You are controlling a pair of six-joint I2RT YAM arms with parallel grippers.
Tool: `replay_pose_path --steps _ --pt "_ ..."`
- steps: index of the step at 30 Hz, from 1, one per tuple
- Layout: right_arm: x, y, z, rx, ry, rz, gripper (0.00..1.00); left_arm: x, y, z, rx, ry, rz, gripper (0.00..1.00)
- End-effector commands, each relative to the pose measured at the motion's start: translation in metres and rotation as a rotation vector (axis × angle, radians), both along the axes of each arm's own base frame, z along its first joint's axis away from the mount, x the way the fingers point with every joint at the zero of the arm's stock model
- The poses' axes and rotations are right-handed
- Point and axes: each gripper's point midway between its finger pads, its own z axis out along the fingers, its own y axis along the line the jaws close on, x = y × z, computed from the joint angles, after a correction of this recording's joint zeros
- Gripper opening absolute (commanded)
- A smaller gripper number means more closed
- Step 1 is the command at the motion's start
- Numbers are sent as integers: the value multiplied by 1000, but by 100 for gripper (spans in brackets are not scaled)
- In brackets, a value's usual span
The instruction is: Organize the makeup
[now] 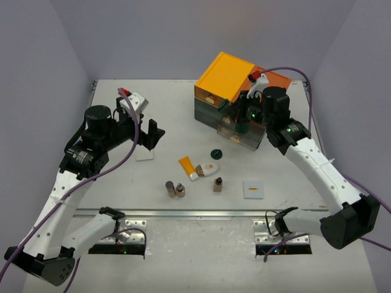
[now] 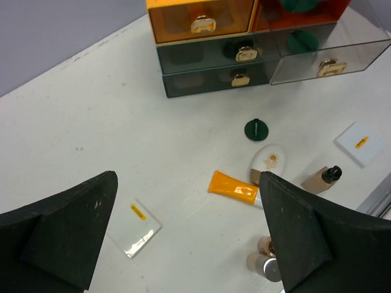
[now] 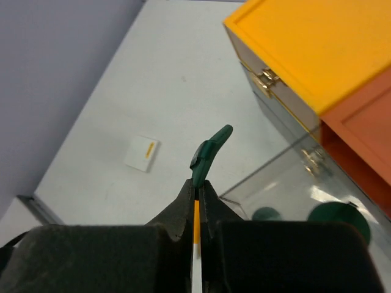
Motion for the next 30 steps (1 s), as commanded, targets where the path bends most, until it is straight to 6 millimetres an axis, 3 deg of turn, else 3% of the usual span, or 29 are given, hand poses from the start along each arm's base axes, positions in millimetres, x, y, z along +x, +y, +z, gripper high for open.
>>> replay_pose_path --steps 1,11,16,21,25,30 --pt "7 -55 -29 -240 31 -213 0 7 11 -16 51 12 60 100" --pt "8 -86 -62 -326 128 -287 0 6 20 -27 108 17 86 100" --pt "8 -92 -61 -365 160 -292 43 5 21 -29 114 15 83 100" --pt "3 -94 -40 -362 122 -285 59 6 20 -32 118 20 79 100" --pt "-9 -95 -11 -328 47 -269 61 8 19 -35 123 28 76 100" --pt "-24 -91 11 -293 -17 -228 61 10 19 -39 134 34 72 100"
